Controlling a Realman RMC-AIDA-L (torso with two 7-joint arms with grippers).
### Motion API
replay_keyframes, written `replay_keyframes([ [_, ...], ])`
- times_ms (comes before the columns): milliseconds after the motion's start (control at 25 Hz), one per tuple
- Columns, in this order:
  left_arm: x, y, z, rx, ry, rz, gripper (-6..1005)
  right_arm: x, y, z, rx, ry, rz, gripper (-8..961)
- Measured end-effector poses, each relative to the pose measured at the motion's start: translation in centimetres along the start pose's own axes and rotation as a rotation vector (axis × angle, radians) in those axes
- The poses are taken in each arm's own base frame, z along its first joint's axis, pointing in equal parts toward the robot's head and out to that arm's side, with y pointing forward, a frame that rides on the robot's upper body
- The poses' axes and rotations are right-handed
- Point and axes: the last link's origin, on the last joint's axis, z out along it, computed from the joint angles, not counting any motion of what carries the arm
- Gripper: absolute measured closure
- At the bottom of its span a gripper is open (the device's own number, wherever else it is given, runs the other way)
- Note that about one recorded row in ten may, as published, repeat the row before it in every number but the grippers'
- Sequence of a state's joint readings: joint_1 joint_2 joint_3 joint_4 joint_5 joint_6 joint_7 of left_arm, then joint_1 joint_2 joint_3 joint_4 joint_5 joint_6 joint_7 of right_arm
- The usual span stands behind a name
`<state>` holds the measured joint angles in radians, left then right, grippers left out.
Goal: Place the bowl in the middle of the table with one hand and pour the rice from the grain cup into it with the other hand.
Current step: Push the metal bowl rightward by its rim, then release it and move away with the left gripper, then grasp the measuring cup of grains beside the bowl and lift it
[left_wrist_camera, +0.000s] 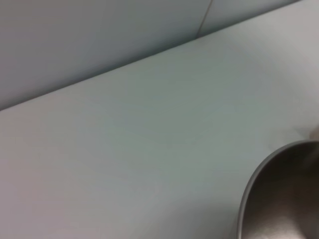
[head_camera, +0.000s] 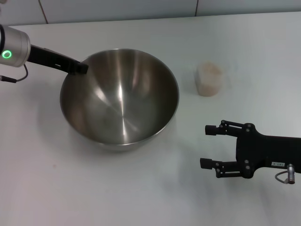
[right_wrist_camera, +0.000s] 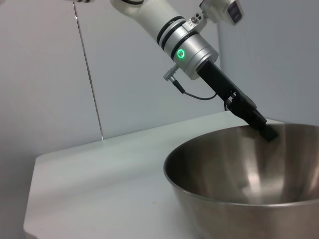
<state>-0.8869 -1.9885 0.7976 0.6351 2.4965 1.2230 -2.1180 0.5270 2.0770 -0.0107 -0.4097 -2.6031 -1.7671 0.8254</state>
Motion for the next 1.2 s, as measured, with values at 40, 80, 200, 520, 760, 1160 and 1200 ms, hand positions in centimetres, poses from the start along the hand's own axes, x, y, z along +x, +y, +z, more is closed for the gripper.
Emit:
replay_keyframes([
  [40,0.0,0.1,0.1,0.001,-0.003,0.005,944,0.0,0.0,0.0,0.0,0.0,0.0,110],
  [80,0.0,0.2,0.2,0.002,-0.005,0.01,939,0.0,0.0,0.0,0.0,0.001,0.0,110],
  [200,0.3,0.4,0.4,0.005,0.002,0.02,923,0.0,-0.1,0.0,0.002,0.002,0.0,110],
  [520,1.3,0.7,-0.3,-0.003,0.026,0.084,776,0.1,-0.1,0.0,0.007,0.007,0.0,111],
  [760,2.3,0.9,-1.8,0.02,0.091,0.174,517,0.1,-0.2,-0.1,0.014,0.008,-0.001,110],
  [1160,-1.7,2.1,-7.4,-0.006,0.566,0.409,215,0.0,-0.6,-1.0,0.084,-0.022,-0.009,111],
  [1200,-1.7,2.1,-7.4,-0.006,0.566,0.409,210,0.0,-0.6,-1.0,0.084,-0.022,-0.009,111],
])
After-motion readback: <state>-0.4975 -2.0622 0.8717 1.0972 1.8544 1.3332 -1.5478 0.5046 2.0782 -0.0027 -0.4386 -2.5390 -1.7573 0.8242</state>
